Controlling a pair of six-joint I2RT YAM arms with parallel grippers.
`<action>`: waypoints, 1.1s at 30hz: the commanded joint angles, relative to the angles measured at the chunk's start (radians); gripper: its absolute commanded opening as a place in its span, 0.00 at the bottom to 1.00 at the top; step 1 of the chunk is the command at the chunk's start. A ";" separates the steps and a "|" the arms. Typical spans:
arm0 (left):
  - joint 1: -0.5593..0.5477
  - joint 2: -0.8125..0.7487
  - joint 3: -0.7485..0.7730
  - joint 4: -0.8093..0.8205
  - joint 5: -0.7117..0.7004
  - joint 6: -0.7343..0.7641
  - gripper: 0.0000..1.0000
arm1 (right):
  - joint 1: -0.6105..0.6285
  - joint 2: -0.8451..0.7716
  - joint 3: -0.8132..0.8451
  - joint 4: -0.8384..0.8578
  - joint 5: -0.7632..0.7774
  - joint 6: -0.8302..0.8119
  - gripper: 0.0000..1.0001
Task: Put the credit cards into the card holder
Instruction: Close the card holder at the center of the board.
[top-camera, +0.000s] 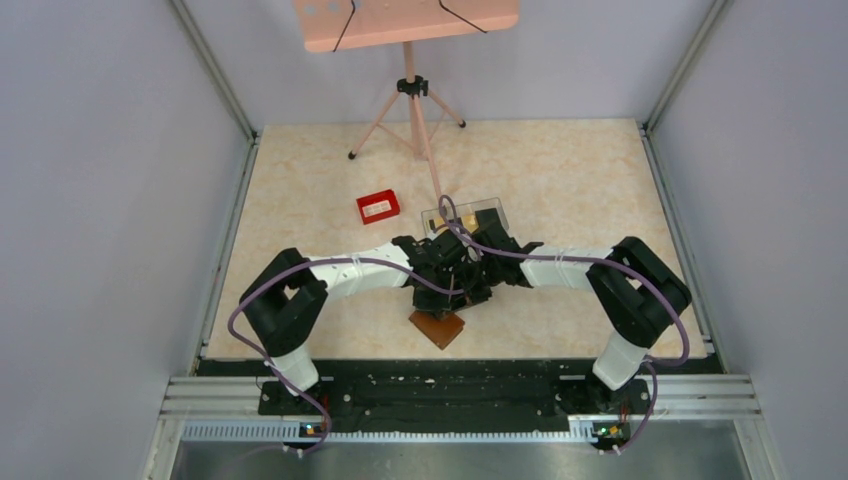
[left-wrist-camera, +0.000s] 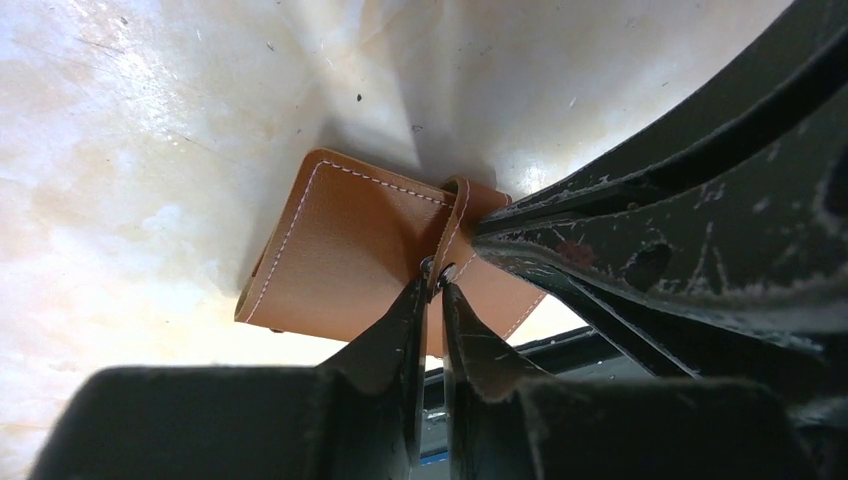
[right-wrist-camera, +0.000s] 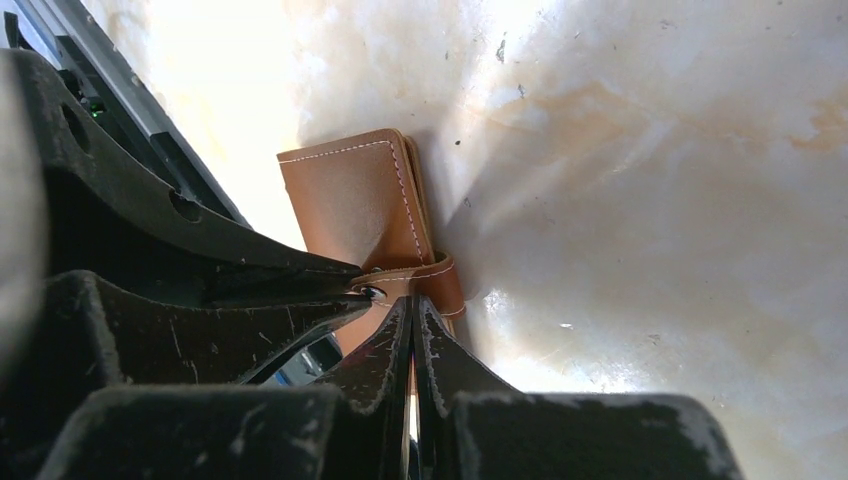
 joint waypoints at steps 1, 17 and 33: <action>-0.003 -0.060 0.029 0.055 -0.046 0.022 0.16 | 0.024 -0.025 0.022 0.000 -0.040 -0.017 0.00; -0.003 -0.066 0.025 0.048 -0.046 0.020 0.24 | 0.059 0.033 0.064 0.052 -0.087 -0.019 0.00; 0.061 -0.181 -0.120 0.184 0.009 -0.064 0.37 | 0.063 0.074 0.066 -0.004 -0.046 -0.035 0.00</action>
